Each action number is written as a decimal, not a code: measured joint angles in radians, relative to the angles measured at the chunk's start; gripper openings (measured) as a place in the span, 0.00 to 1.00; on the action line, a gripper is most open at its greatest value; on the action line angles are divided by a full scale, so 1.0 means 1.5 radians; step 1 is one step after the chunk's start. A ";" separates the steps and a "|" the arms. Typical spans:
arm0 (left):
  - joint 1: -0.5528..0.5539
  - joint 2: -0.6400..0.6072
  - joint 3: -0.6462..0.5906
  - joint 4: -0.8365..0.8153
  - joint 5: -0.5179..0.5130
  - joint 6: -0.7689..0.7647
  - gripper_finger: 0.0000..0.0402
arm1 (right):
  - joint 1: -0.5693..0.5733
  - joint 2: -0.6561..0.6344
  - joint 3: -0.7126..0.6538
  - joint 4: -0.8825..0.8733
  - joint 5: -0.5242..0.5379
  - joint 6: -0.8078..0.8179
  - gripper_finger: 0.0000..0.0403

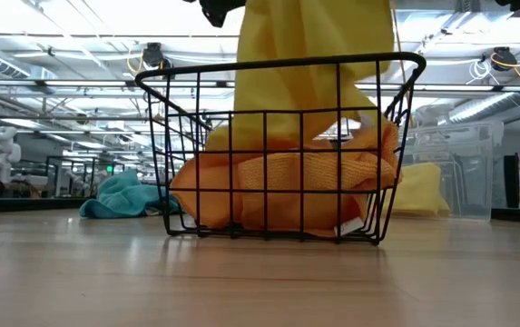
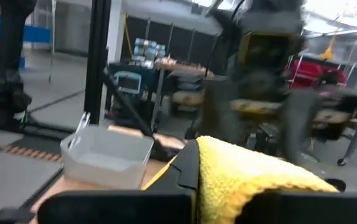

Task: Sort microfiber towel by color & place in baskets
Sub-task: Put the yellow microfiber towel into the transparent bin

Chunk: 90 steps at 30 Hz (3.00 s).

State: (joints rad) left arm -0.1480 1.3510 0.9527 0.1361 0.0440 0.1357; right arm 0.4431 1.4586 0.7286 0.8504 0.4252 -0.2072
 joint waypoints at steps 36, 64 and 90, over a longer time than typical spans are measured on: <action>-0.100 0.149 0.000 0.334 -0.126 0.053 0.65 | -0.004 -0.018 0.001 0.215 -0.003 -0.246 0.00; -0.108 0.045 0.006 0.185 -0.408 0.230 0.02 | 0.075 -0.017 0.001 0.033 0.381 -0.071 0.30; -0.102 0.005 0.006 -0.034 -0.186 0.211 0.02 | 0.018 0.004 0.001 -0.017 0.197 -0.014 0.67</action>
State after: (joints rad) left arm -0.3013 1.3579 0.9619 0.0845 -0.2356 0.4527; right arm 0.4700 1.4651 0.7300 0.8246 0.7201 -0.2275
